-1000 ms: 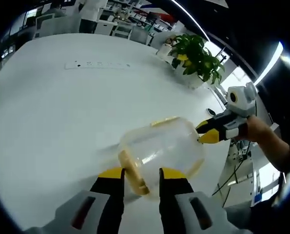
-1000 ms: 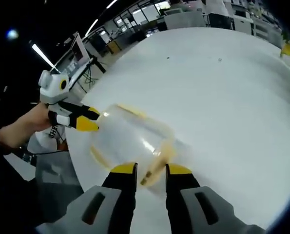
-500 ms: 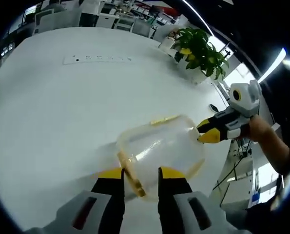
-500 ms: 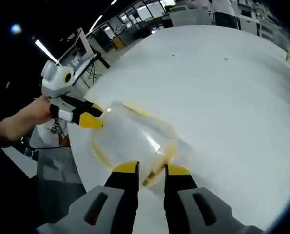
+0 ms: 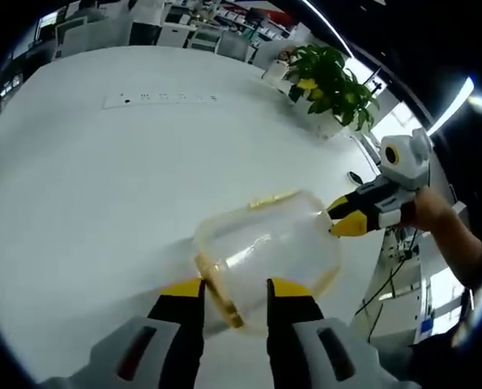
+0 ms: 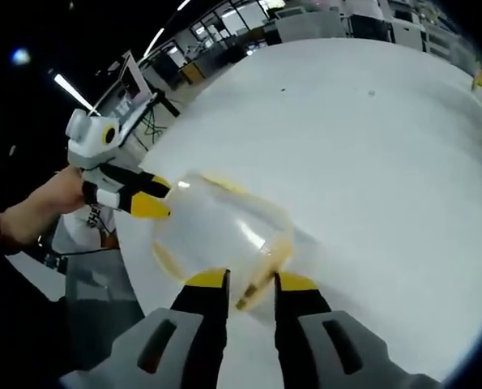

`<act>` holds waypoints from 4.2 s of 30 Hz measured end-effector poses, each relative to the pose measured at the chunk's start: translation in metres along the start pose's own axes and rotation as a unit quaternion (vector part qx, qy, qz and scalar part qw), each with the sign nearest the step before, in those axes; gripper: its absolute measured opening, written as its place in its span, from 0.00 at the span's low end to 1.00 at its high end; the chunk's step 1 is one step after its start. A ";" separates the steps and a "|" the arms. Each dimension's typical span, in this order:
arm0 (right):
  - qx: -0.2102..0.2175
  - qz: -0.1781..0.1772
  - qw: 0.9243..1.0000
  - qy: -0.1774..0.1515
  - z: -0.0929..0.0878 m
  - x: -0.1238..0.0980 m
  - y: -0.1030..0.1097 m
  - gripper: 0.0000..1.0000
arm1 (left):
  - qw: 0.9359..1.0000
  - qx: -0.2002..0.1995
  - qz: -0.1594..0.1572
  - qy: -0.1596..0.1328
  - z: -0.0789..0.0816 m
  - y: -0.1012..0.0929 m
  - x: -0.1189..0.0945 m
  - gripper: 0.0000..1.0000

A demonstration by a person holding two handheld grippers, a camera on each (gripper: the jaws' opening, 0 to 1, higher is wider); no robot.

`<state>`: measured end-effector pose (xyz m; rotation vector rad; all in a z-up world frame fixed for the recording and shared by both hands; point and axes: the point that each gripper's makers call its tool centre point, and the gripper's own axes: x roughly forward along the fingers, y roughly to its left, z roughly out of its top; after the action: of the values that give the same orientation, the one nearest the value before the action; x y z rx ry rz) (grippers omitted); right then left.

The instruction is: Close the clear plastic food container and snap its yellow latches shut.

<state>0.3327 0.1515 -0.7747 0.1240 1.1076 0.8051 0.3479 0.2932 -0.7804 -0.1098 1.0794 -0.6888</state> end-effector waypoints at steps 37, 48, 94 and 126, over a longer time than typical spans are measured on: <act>-0.406 0.028 0.913 0.033 0.024 0.026 0.057 0.47 | 0.893 0.448 0.039 0.007 0.024 -0.060 0.011 0.35; -0.424 0.021 0.905 0.033 0.033 0.031 0.052 0.48 | 0.890 0.455 0.022 0.002 0.012 -0.072 0.012 0.36; -0.449 0.076 0.846 0.278 0.039 0.055 0.034 0.42 | 0.808 0.579 0.102 0.045 -0.009 -0.074 0.038 0.44; -0.443 0.049 0.825 0.348 0.034 0.060 0.029 0.39 | 0.805 0.579 0.115 0.062 -0.008 -0.072 0.043 0.41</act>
<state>0.3585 0.2207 -0.7899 -0.9798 1.2830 1.4502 0.3201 0.2138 -0.7882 1.1218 0.6166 -1.0340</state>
